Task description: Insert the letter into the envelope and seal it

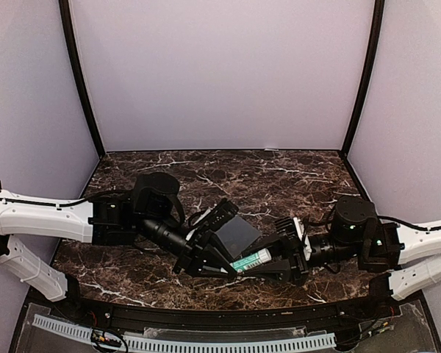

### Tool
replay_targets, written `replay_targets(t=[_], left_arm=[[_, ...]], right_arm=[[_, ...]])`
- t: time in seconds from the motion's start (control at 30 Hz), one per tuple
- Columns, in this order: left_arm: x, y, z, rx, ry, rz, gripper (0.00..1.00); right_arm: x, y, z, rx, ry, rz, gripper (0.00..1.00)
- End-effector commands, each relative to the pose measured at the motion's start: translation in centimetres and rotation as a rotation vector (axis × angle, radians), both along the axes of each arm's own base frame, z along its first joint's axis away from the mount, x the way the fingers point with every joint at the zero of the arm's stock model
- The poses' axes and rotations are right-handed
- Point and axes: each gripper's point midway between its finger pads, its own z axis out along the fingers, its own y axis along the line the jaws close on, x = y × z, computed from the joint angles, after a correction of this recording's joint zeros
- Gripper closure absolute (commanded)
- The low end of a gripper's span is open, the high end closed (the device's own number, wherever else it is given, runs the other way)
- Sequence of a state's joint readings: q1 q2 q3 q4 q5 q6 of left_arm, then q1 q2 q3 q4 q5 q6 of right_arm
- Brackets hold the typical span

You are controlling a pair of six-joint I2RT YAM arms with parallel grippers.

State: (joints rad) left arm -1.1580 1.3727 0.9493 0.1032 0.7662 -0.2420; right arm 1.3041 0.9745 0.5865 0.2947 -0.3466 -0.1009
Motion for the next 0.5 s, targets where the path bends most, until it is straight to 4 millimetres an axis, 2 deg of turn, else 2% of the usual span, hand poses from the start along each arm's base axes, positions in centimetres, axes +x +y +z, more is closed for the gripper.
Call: replay_targets(t=[0.0, 0.3, 0.4, 0.47], left_arm=[[0.04, -0.1, 2.29, -0.061, -0.039, -0.008, 0.82], [0.07, 0.07, 2.67, -0.072, -0.048, -0.001, 0.82], [0.02, 0.07, 2.9, -0.081, -0.05, -0.004, 0.82], [-0.03, 0.09, 3.06, -0.087, -0.051, -0.007, 0.82]], right_arm=[[0.29, -0.4, 0.35, 0.018, -0.014, -0.02, 0.69], [0.22, -0.31, -0.09, 0.003, -0.008, -0.007, 0.88], [0.18, -0.31, -0.27, 0.002, -0.002, -0.006, 0.84], [-0.06, -0.27, -0.45, -0.002, 0.002, 0.009, 0.74]])
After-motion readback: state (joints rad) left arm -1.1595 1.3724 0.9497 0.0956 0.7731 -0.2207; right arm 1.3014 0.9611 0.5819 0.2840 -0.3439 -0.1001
